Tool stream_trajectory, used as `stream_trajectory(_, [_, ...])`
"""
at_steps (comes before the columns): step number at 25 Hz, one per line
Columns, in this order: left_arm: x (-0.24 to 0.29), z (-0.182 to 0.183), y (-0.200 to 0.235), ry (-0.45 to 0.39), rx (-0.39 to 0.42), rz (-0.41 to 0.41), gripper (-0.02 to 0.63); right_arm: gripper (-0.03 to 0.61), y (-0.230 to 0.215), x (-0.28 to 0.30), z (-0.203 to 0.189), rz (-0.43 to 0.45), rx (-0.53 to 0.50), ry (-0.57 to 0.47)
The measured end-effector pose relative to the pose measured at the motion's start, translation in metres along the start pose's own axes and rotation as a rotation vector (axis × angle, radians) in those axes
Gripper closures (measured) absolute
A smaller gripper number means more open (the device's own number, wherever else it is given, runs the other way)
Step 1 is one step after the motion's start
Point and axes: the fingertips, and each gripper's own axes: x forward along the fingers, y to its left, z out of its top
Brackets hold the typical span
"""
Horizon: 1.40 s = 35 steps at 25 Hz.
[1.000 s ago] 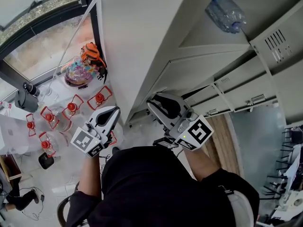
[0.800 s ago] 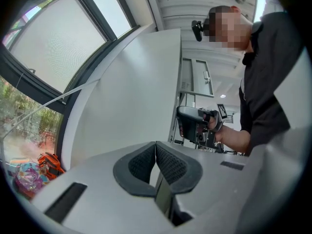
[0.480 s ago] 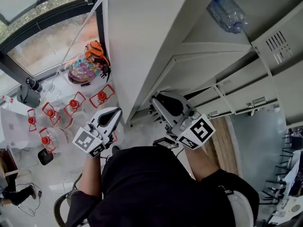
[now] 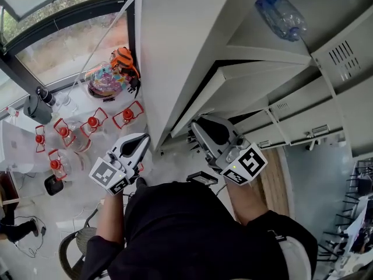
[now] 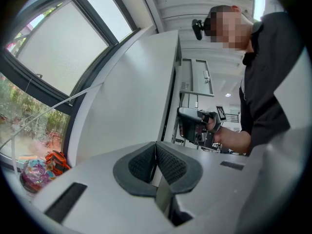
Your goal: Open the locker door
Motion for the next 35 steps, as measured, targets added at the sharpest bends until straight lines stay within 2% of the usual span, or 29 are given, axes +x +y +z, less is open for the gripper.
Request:
stream_trajectory(11, [-0.016, -0.003, -0.035, -0.012, 0.017, 0.090, 0.598, 0.535, 0.013, -0.025, 0.001, 0.105, 0.029, -0.016])
stream_trajectory(16, [-0.020, -0.002, -0.047, -0.034, 0.034, 0.157, 0.598, 0.534, 0.023, -0.047, 0.002, 0.178, 0.035, -0.022])
stream_trajectory(23, [-0.012, -0.010, -0.089, -0.016, 0.093, 0.185, 0.598, 0.529, 0.036, -0.089, 0.003, 0.256, 0.017, -0.044])
stream_trajectory(30, [-0.016, -0.013, -0.123, -0.045, 0.100, 0.243, 0.598, 0.526, 0.039, -0.124, 0.003, 0.313, 0.024, -0.047])
stream_trajectory(35, [-0.019, -0.012, -0.139, -0.043, 0.109, 0.219, 0.598, 0.523, 0.039, -0.132, 0.003, 0.315, 0.027, -0.048])
